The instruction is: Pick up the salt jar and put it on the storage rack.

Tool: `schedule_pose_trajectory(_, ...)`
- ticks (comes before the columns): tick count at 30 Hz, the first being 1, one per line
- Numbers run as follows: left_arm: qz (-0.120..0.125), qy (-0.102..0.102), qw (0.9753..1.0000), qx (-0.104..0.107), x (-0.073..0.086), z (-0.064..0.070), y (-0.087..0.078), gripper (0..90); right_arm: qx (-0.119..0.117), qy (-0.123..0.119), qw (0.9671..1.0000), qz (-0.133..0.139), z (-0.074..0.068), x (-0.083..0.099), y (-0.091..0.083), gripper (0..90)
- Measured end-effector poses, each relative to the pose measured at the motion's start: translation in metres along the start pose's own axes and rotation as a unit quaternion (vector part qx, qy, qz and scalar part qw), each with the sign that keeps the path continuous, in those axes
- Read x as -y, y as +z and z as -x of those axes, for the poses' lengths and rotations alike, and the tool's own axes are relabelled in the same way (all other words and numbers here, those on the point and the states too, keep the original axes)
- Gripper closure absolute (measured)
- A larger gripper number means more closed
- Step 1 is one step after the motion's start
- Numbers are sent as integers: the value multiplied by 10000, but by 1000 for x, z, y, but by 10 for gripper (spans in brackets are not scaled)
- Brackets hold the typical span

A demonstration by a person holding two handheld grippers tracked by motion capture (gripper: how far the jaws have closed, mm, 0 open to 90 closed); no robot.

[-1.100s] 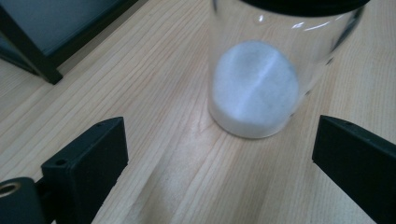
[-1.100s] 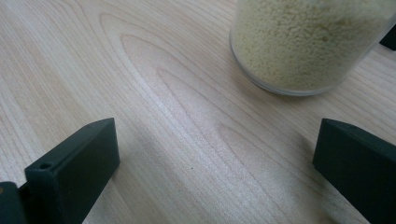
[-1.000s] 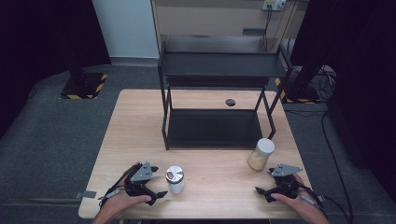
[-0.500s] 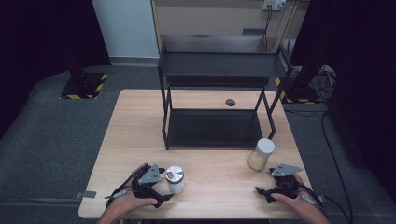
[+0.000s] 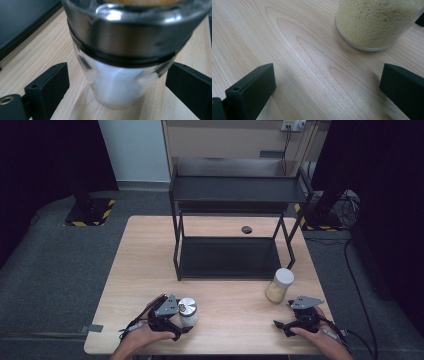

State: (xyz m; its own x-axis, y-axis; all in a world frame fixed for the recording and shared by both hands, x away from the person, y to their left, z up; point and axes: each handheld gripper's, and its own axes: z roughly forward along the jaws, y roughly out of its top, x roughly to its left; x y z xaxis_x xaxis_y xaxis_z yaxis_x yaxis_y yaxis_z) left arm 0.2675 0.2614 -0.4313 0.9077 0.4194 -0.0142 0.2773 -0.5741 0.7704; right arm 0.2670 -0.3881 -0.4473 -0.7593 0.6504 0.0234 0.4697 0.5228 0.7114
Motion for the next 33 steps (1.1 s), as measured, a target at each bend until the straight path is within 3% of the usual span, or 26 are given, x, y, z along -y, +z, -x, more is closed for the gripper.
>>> schedule_pose_trajectory(13, -64, -2, 9999, 131, -2, -4, 11, 121, -1, -1, 10000, 0, 0, 0, 0, 13)
schedule_pose_trajectory(22, 78, -30, 9999, 118, 0, -5, 8, 289, -7, -5, 10000, -1, 0, 0, 0, 13)
schedule_pose_trajectory(33, -1, 7, 9999, 138, -4, -6, 7, 298, -7, -4, 10000, -1, 0, 0, 0, 13)
